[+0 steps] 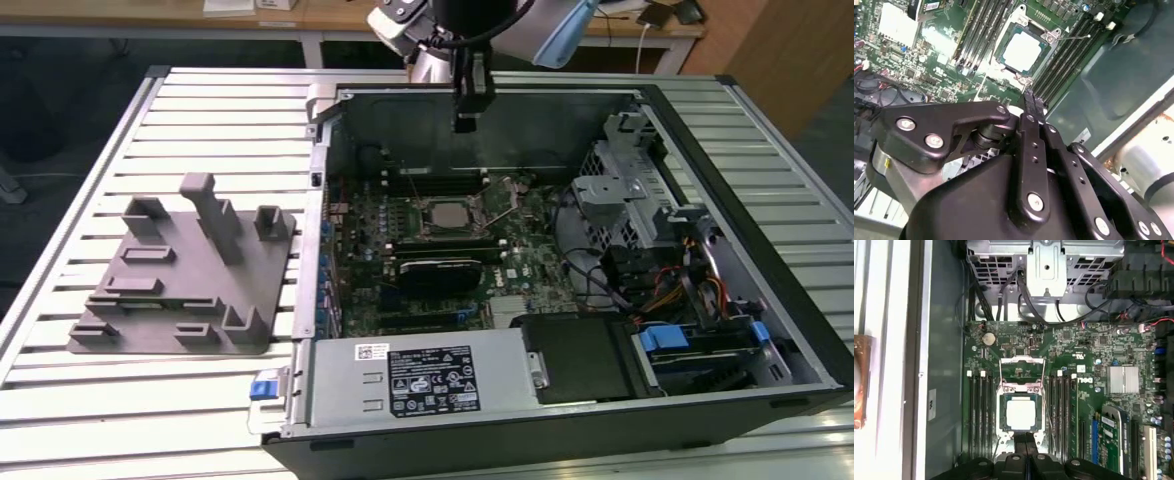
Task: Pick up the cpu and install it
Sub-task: 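Place the cpu into insertion slot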
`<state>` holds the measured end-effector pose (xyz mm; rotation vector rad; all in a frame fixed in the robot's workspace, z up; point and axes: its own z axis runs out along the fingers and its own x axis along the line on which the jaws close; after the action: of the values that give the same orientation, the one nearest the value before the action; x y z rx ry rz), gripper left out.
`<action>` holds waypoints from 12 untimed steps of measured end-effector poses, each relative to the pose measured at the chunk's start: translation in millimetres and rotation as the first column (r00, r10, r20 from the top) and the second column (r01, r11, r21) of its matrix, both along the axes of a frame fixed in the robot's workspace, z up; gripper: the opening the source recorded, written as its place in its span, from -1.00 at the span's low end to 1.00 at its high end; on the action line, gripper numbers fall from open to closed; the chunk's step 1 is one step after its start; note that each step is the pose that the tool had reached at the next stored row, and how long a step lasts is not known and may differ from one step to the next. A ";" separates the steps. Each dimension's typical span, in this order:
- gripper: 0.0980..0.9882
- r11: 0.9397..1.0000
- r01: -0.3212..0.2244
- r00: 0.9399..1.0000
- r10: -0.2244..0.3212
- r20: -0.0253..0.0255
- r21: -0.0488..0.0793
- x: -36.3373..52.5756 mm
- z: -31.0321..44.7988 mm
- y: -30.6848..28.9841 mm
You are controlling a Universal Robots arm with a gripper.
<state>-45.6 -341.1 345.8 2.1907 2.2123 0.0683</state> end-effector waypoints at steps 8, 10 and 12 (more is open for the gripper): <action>-0.98 1.000 0.000 1.000 0.000 0.000 0.000 0.0 23.5 0.0; -0.98 1.000 0.000 1.000 0.000 0.000 0.000 0.0 29.5 0.0; -0.98 1.000 0.000 1.000 0.000 0.000 0.000 0.0 35.3 0.0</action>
<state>-45.6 -341.1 381.0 2.1906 2.2124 0.0684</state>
